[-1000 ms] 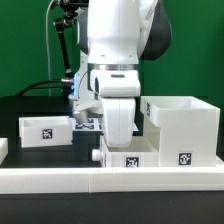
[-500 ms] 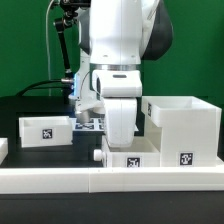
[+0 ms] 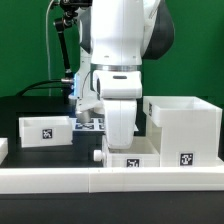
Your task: Assemble drawer
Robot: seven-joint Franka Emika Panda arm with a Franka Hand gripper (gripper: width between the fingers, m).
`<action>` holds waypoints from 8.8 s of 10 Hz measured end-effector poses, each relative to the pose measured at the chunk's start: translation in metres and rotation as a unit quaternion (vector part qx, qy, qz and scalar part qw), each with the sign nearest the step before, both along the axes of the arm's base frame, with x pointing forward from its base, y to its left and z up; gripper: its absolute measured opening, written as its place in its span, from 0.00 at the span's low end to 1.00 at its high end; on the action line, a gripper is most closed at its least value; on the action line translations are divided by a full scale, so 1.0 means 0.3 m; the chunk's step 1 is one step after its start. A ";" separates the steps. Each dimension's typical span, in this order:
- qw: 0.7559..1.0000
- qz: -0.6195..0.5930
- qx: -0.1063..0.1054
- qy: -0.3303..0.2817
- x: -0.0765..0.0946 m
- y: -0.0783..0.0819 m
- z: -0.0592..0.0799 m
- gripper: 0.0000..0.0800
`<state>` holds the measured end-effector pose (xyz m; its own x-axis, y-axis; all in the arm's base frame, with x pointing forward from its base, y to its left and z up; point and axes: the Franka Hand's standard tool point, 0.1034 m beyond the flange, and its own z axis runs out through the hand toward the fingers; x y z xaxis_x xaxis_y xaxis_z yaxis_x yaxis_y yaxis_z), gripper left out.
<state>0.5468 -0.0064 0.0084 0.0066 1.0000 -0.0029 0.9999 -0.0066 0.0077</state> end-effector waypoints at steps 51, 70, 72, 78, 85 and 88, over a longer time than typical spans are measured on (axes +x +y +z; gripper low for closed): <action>0.993 0.055 0.103 0.000 0.153 -0.072 0.048 0.81; 0.995 0.025 0.101 -0.009 0.156 0.060 0.036 0.81; 0.994 0.028 0.104 -0.008 0.152 0.079 0.032 0.81; 0.995 0.011 0.102 -0.005 0.155 0.143 0.040 0.81; 0.996 -0.016 0.088 -0.006 0.124 -0.064 0.067 0.81; 0.996 -0.042 0.077 -0.016 0.025 -0.143 0.099 0.81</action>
Offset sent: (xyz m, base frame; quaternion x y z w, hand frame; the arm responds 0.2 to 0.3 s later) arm 0.0043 0.0069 0.0008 0.0167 -0.0197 -0.0427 0.9988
